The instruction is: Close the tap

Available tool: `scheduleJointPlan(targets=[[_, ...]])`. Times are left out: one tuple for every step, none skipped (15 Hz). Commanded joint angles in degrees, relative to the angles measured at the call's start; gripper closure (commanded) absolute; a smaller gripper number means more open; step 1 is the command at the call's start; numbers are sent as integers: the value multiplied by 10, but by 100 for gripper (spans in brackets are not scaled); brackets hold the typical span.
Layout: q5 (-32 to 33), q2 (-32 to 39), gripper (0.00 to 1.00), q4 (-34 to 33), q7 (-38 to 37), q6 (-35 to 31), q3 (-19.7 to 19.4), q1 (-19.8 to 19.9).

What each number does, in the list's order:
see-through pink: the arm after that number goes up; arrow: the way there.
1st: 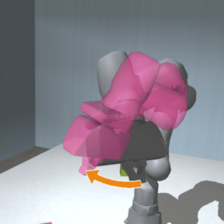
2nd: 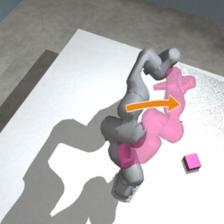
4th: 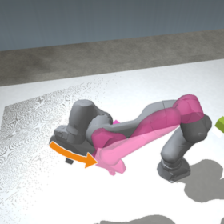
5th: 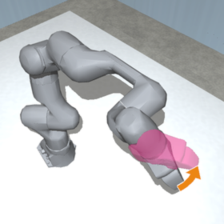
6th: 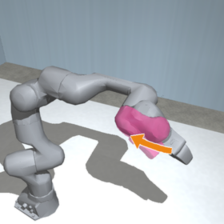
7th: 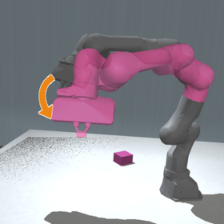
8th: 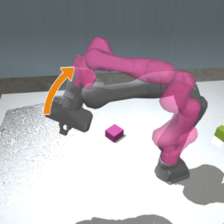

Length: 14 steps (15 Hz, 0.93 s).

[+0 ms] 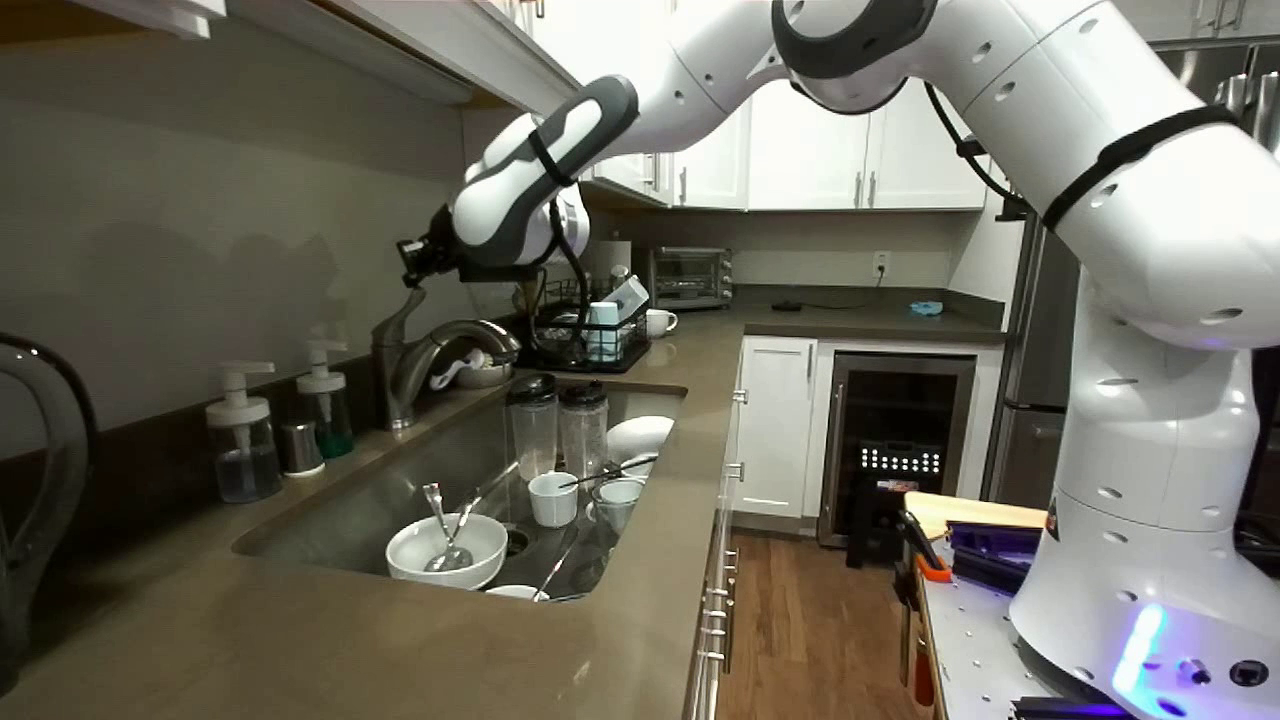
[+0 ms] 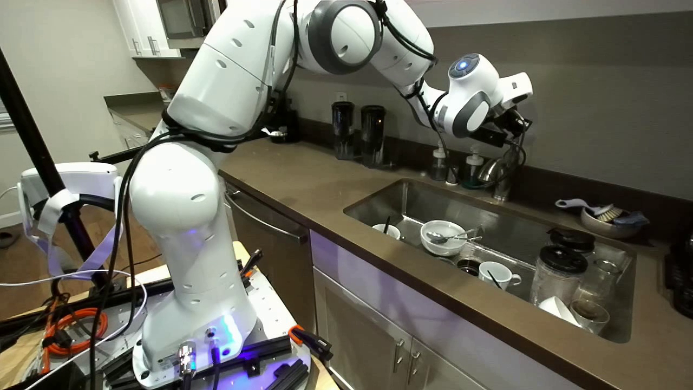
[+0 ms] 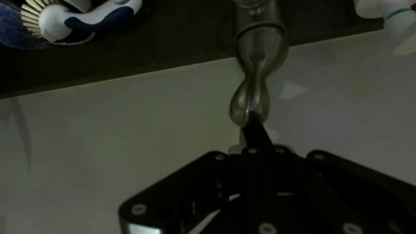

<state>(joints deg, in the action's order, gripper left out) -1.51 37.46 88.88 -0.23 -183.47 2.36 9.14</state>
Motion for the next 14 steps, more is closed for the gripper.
scheduleJointPlan(targets=[[-9,-8,97,2,-11,27,-15,-14],[-9,-10,97,6,-12,29,-19,-16],[-10,-13,96,10,-13,32,-20,-17],[-10,-15,97,14,-14,34,-20,-18],[-10,-18,96,18,-13,38,-18,-18],[-10,-20,97,22,-14,41,-20,-20],[-10,-22,97,26,-14,41,-22,-21],[-10,-24,97,29,-14,41,-21,-22],[-10,-25,96,32,-14,41,-22,-22],[-11,-26,96,35,-14,39,-20,-22],[-11,-27,97,38,-13,38,-19,-22],[-11,-28,97,42,-14,35,-19,-22],[-11,-29,97,46,-13,32,-17,-21],[-11,-30,97,51,-13,30,-16,-21]])
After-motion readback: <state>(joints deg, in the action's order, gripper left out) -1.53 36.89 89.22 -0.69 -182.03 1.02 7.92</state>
